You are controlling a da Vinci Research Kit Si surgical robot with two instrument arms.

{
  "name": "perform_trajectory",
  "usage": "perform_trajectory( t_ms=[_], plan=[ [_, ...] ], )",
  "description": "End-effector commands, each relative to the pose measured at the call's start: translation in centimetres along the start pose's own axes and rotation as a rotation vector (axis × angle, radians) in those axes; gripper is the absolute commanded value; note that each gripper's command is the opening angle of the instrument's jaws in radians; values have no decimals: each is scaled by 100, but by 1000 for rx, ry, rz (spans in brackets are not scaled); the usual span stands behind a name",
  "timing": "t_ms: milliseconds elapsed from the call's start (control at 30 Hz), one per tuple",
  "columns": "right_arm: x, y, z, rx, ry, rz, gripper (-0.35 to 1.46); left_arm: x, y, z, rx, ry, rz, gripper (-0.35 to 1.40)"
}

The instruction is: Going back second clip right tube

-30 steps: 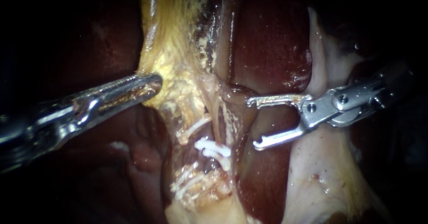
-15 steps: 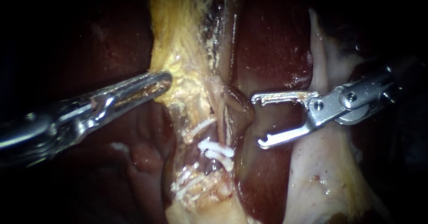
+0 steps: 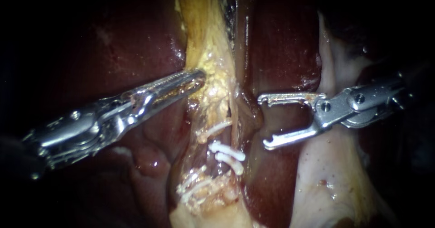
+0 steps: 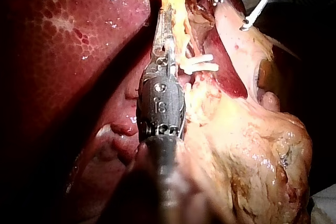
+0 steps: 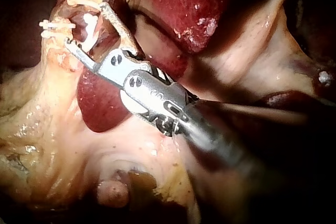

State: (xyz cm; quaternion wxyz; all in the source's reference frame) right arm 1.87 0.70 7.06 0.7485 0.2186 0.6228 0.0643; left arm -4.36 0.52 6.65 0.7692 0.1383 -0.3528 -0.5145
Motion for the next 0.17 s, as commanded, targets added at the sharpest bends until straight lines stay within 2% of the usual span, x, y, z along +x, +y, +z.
perform_trajectory(
  t_ms=[33, 167],
  plan=[
    [0, 0, 0, 0, 1, 0, 60, 0, 0, -1, 1, 0, 1, -35],
    [1, 1, -1, -2, 7, 7, 60, 0, 0, -4, 2, 1, 1, -35]
  ],
)
